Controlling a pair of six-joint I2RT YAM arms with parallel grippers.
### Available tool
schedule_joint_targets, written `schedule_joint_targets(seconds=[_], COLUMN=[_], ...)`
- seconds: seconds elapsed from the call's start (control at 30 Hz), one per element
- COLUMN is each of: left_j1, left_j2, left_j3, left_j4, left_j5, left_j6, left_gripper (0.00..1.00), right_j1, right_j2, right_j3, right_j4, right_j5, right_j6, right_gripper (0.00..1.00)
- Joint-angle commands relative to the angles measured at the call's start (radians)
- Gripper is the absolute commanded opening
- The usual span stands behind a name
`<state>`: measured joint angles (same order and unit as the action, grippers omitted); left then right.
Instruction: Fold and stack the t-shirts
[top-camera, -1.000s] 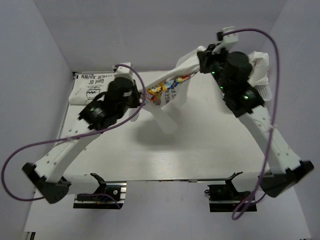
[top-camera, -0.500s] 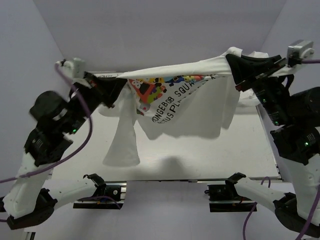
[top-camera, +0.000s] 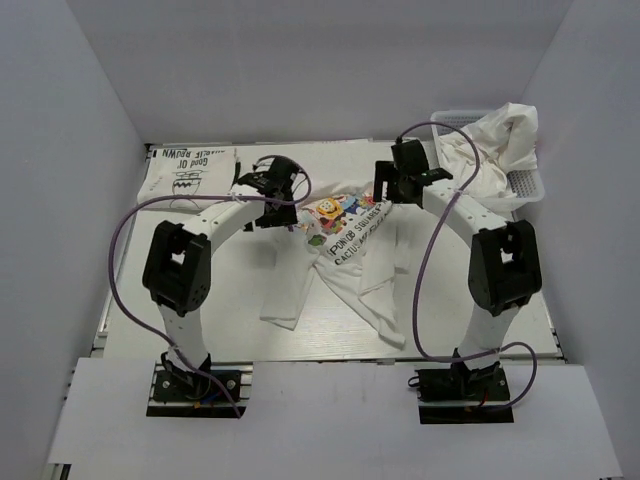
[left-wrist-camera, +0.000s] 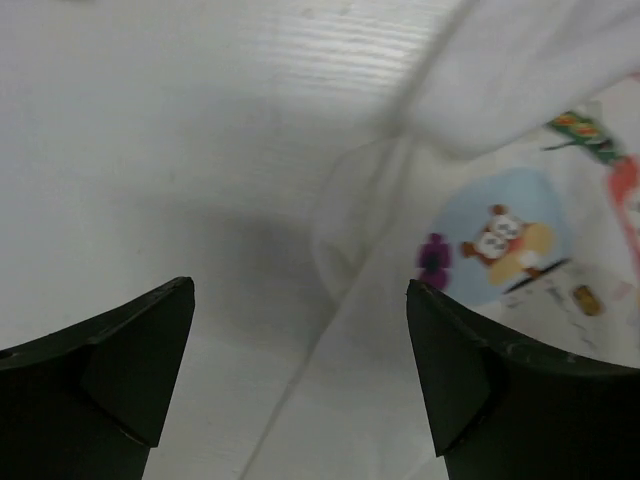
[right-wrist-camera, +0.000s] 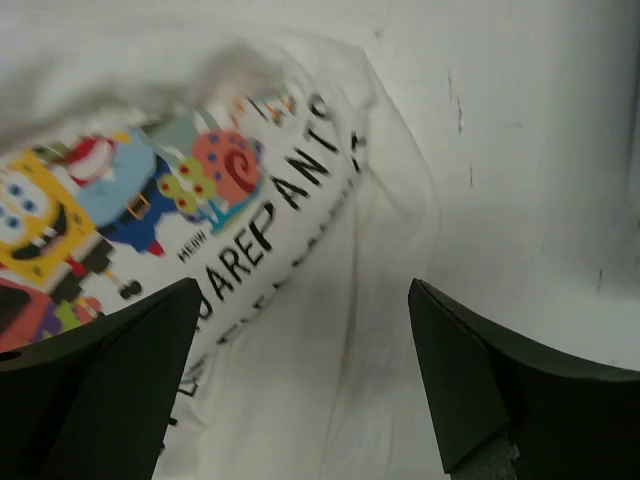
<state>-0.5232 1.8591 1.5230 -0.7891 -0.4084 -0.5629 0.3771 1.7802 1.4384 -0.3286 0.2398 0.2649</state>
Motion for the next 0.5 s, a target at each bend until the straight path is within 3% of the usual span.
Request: schedule_joint_targets(seconds=[0.0,0.27,0.47], left_j1=[0.037,0.019,0.019], left_j2=[-0.115,-0.328,-0.477], left_j3=[-0.003,-0.368,-0.679], left_j4=[-0.067,-0.009,0.016], left_j5=[-0.014,0.095,0.296], left_j6=[-0.069,-0.121,-0.218], left_gripper=[0.98,1.00,1.00], right_j1=[-0.014,-0.006,-0.006], right_j2=[-0.059,-0.241,-0.479], right_j3=[0.090,-0.179,-0.549], right_j4=[-0.041,0.010,0.114], right_j5=[0.013,-0.048,-0.140], right_j6=[0.028,0.074,0.189], right_gripper=[0.90,0.90,0.90])
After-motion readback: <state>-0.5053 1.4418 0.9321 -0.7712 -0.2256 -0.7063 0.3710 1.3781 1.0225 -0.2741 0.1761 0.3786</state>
